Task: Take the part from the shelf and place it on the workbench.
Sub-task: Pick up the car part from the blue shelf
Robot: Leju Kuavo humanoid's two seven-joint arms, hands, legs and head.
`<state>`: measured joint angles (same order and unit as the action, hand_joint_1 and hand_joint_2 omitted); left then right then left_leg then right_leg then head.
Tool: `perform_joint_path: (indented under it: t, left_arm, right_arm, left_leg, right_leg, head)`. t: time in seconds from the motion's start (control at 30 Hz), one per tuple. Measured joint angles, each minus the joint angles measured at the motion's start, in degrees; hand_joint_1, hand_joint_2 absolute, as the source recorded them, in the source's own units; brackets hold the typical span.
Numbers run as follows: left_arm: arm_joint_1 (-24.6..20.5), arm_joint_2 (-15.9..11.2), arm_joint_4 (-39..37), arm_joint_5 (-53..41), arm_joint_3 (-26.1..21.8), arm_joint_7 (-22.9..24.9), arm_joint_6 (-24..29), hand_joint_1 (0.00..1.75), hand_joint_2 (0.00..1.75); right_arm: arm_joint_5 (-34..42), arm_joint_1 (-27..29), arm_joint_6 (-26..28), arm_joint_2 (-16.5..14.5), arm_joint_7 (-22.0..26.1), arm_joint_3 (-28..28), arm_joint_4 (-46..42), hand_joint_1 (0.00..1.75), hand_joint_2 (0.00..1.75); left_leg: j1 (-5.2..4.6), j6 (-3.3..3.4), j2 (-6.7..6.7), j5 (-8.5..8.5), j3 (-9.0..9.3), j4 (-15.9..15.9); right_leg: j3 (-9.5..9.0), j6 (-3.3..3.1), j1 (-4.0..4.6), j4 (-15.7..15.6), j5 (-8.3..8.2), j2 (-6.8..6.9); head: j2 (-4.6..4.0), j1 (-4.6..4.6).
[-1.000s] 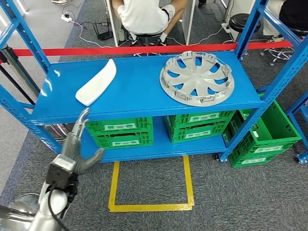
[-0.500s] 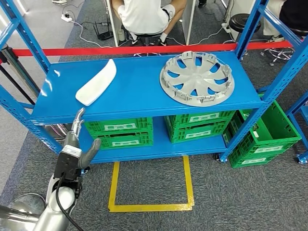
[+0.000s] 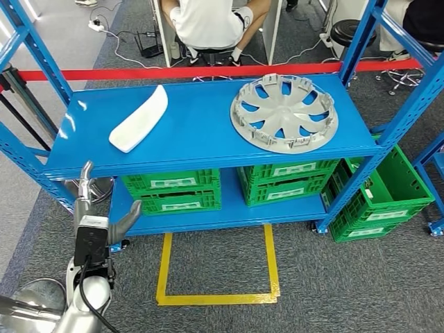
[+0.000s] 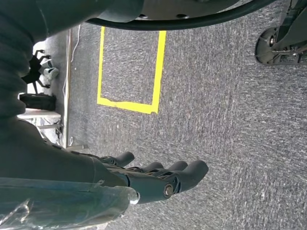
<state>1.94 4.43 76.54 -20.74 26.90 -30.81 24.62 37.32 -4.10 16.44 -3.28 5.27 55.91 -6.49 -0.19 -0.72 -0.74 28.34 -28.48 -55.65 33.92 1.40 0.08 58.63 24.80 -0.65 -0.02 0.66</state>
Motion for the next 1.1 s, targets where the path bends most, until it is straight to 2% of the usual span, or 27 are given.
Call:
perform_joint_path:
  t: [1.1]
  left_arm:
    - [1.01,-0.31,0.0,0.2,-1.26,1.44,3.51,0.0,1.75]
  right_arm:
    - [0.98,0.01,-0.11,0.0,-0.17,0.39,0.01,0.0,1.75]
  left_leg:
    - [-0.01,0.01,0.0,0.01,0.0,-0.03]
  right_leg:
    - [-0.01,0.01,-0.02,-0.02,-0.01,0.0]
  head:
    - [0.0,0.01]
